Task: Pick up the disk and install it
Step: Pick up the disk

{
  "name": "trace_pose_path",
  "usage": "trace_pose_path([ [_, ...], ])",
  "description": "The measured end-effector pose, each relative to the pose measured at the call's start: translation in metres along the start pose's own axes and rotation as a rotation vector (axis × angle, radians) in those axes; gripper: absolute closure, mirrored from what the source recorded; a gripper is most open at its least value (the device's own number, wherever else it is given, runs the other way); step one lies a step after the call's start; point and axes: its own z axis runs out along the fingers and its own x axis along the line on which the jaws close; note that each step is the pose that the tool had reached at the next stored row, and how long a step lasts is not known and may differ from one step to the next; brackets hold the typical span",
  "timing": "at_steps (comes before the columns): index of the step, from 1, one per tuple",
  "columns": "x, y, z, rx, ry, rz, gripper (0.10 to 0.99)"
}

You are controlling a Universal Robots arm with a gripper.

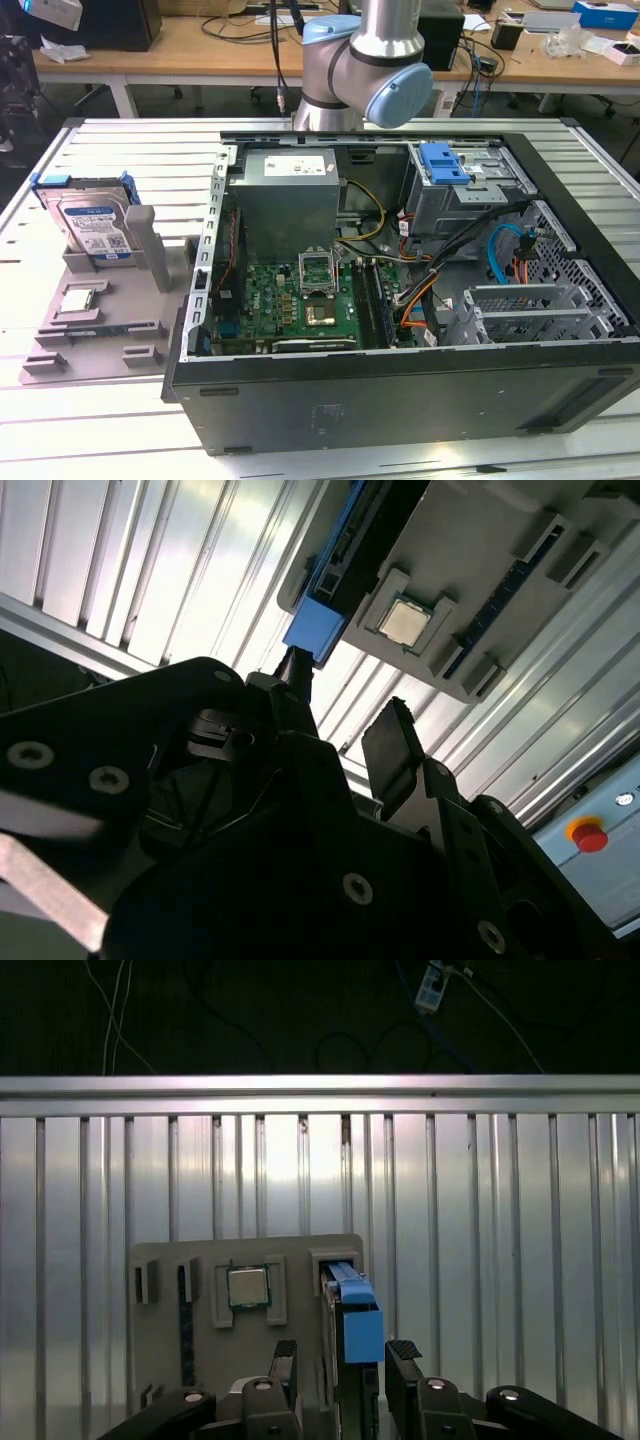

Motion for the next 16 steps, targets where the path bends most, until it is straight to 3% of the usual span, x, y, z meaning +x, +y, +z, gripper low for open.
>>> trace_pose_path([
  [16, -0.0005, -0.0018, 0.0194, 0.0, 0.0001, 0.0, 0.604],
])
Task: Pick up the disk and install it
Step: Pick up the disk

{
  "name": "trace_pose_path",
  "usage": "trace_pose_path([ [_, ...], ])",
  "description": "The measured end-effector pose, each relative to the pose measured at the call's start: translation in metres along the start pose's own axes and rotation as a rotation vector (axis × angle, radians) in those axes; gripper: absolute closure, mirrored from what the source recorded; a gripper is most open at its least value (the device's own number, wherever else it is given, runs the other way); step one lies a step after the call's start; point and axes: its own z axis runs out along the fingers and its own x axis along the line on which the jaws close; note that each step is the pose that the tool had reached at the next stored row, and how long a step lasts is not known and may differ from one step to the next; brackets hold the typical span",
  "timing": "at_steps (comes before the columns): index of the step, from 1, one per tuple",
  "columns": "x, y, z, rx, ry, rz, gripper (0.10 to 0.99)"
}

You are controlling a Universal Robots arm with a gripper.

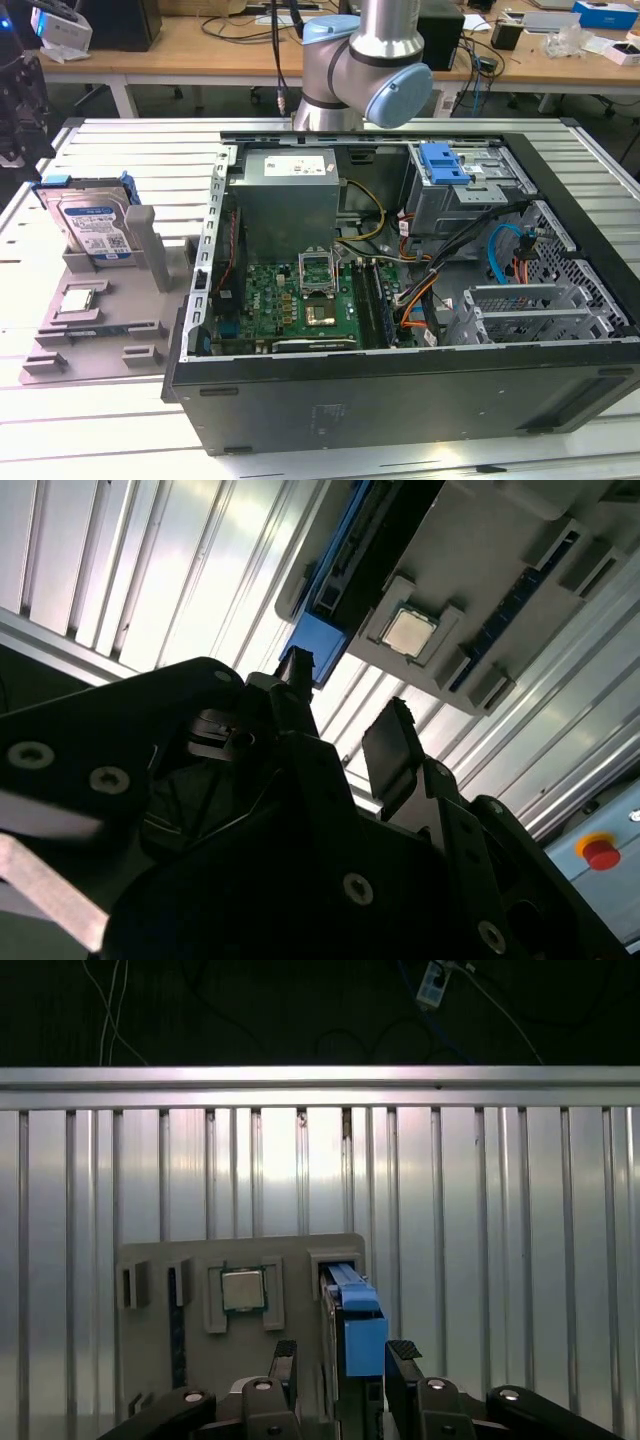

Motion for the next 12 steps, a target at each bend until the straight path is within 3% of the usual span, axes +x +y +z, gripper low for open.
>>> trace_pose_path([
  [12, 0.0002, -0.0014, 0.0117, 0.0, 0.0001, 0.0, 0.604],
])
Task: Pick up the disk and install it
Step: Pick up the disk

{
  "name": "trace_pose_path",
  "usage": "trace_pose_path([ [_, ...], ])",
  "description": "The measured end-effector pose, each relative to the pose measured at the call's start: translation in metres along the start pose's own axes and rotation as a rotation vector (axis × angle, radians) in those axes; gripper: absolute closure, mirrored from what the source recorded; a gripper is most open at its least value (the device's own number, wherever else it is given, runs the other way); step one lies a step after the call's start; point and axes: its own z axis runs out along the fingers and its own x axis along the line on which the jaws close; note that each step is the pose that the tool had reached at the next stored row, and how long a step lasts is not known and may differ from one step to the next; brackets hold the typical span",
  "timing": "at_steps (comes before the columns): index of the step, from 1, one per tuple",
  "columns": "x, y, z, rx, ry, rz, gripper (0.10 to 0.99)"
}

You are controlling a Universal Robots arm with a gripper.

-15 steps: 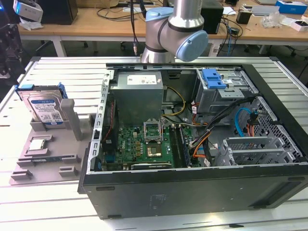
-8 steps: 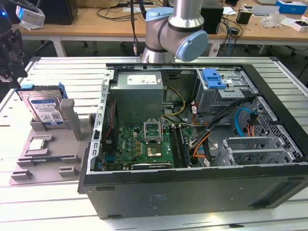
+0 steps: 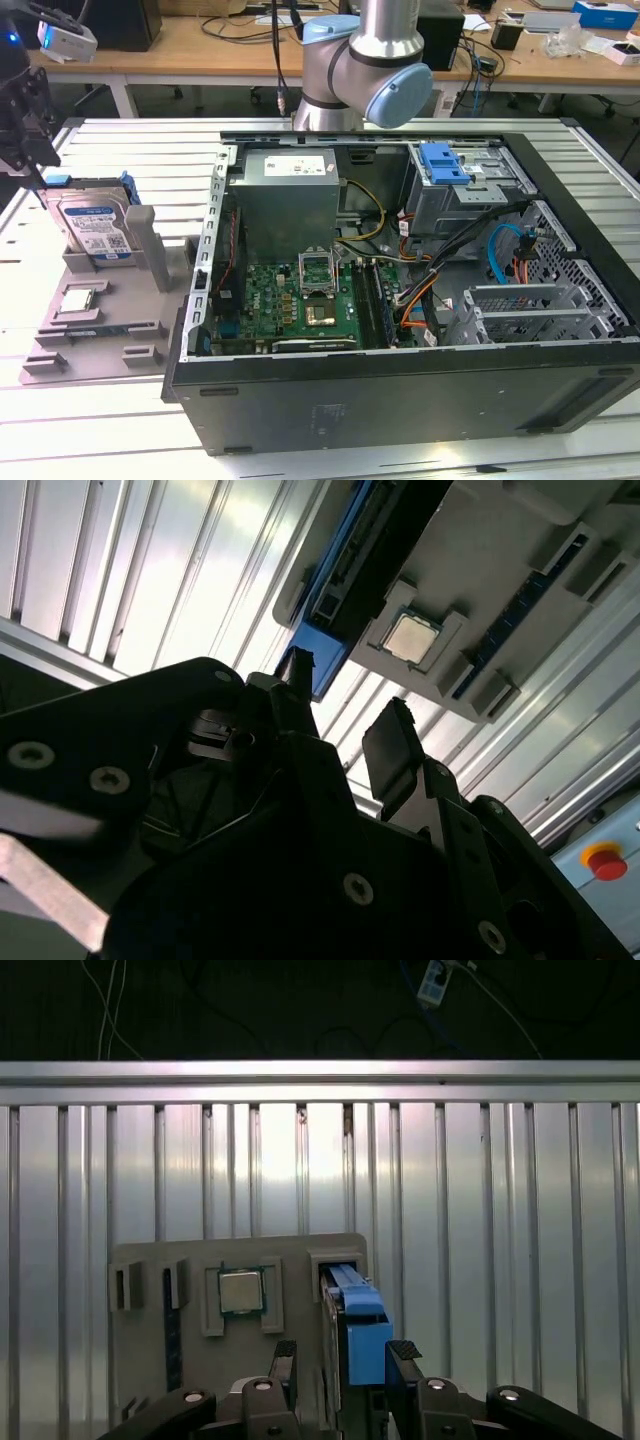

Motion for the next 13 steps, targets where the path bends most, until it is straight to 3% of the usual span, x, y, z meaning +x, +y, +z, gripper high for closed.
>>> trace_pose_path([
  [13, 0.0002, -0.0012, 0.0097, 0.0, 0.0, 0.0, 0.604],
])
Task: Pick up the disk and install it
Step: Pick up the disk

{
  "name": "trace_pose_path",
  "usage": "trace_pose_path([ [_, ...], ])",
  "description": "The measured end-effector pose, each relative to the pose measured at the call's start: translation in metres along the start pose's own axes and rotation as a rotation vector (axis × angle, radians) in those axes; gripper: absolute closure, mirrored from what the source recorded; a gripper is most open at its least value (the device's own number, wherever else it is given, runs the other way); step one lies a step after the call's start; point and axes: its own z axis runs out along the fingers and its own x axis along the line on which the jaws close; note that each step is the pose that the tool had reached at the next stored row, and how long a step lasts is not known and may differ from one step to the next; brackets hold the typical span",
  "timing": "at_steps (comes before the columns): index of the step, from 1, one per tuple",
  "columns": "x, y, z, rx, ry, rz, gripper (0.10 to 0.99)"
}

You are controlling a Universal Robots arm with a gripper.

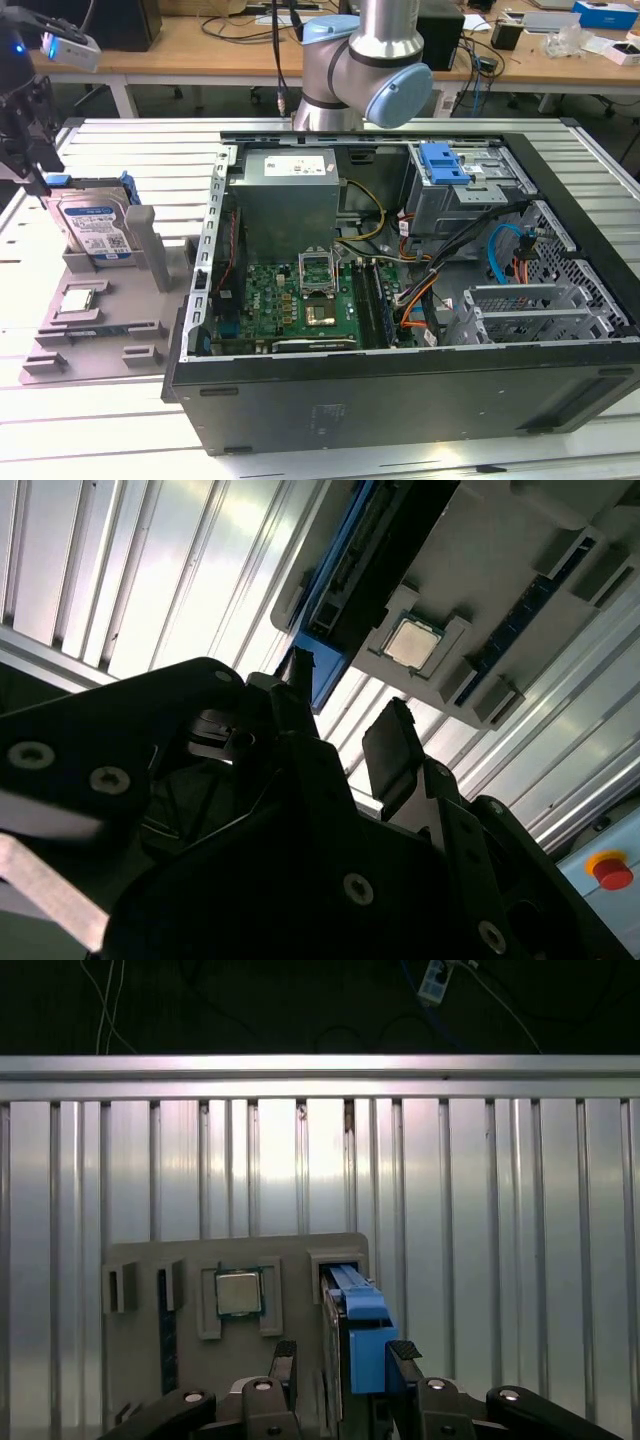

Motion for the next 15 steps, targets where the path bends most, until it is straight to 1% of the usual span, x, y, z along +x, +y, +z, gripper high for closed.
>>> trace_pose_path([
  [7, 0.0002, -0.0008, 0.0074, 0.0, 0.0, 0.0, 0.604],
  [11, 0.0, -0.0018, 0.0122, -0.003, 0.0024, 0.0, 0.604],
  [13, -0.0001, -0.0017, 0.0115, -0.005, 0.0036, 0.0, 0.604],
  [15, -0.0004, -0.0018, 0.0113, -0.002, 0.0051, 0.0, 0.604],
])
